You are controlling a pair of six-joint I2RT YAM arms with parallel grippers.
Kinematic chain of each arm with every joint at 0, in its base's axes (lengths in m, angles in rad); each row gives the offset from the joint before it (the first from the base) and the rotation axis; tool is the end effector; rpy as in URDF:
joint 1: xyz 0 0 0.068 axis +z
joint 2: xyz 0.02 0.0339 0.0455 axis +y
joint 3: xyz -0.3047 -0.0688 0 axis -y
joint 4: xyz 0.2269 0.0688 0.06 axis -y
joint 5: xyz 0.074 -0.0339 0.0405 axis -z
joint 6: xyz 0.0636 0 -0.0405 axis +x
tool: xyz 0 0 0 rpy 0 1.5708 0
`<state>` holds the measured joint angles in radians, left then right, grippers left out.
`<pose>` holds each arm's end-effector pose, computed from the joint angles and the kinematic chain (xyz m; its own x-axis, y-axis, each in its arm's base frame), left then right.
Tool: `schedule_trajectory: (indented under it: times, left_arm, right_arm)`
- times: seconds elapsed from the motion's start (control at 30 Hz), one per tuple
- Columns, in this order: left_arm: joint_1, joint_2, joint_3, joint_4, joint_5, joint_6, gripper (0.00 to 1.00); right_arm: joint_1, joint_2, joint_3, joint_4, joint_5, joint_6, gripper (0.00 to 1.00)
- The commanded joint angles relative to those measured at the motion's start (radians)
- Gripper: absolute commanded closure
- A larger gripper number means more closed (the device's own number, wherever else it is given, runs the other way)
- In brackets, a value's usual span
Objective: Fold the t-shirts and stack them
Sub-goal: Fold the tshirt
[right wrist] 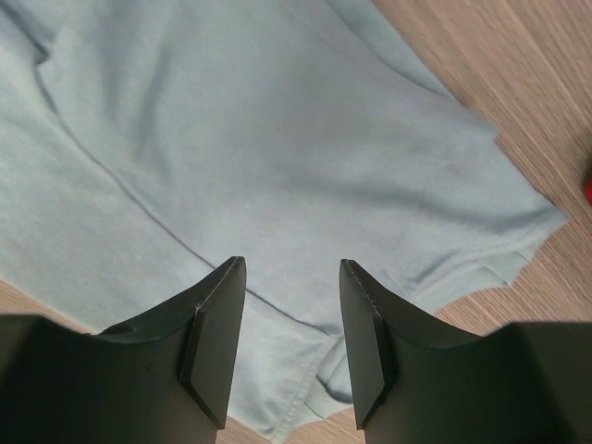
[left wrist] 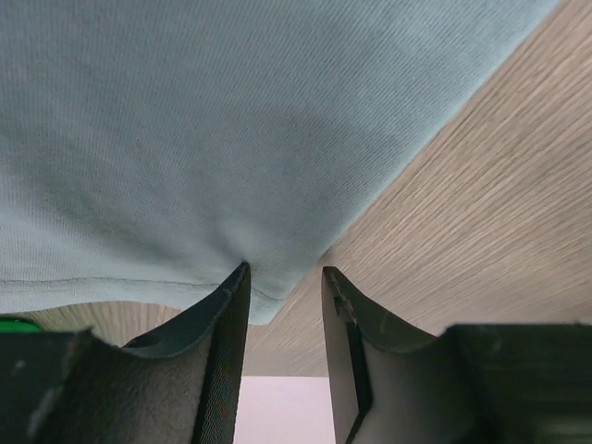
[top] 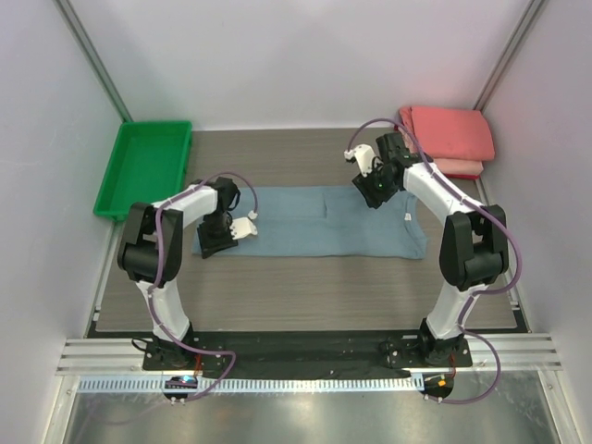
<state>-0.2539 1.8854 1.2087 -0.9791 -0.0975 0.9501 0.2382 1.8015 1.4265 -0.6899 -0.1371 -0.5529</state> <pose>0.3085 -0.0737 0.1711 -0.3511 0.9275 0.1283 0.9346 0.3555 -0.0127 0.3761 0.1003 0.2630 -0.5668 -0.6730 -0.4752 -0.7001 0.6975 -0.1527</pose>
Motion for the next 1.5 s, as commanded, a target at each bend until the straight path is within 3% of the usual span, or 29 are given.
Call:
schedule_trajectory:
  times: [0.0, 0.07, 0.1, 0.2, 0.53, 0.77, 0.97, 1.2, 1.47]
  left_arm:
    - [0.005, -0.008, -0.027, 0.029, -0.007, 0.003, 0.62]
    - [0.005, 0.006, -0.034, 0.048, -0.021, -0.01, 0.69]
    - [0.005, 0.018, -0.026, 0.057, -0.024, -0.02, 0.83]
    - [0.005, 0.07, 0.001, 0.043, -0.031, -0.062, 1.0]
    - [0.005, 0.06, 0.034, 0.019, -0.018, -0.125, 1.0]
    - [0.005, 0.044, 0.028, 0.002, -0.016, -0.143, 1.0]
    - [0.002, 0.05, 0.028, -0.004, -0.008, -0.163, 1.0]
    - [-0.002, 0.06, 0.048, -0.01, 0.002, -0.194, 1.0]
    - [-0.012, 0.061, 0.06, -0.01, 0.019, -0.22, 1.0]
  right_arm:
    - [-0.049, -0.054, 0.011, 0.046, 0.037, 0.027, 0.49]
    - [-0.095, -0.007, 0.031, 0.067, 0.024, 0.039, 0.49]
    - [-0.106, 0.019, 0.047, 0.067, 0.022, 0.039, 0.5]
    - [-0.145, 0.105, 0.123, 0.066, -0.002, 0.048, 0.5]
    - [-0.162, 0.308, 0.371, 0.013, -0.081, 0.062, 0.5]
    - [-0.163, 0.323, 0.391, 0.0, -0.139, 0.077, 0.51]
    - [-0.134, 0.376, 0.529, -0.026, -0.256, 0.067, 0.55]
    - [-0.033, 0.446, 0.552, -0.106, -0.237, -0.07, 0.6]
    - [0.004, 0.475, 0.56, -0.132, -0.231, -0.084, 0.63]
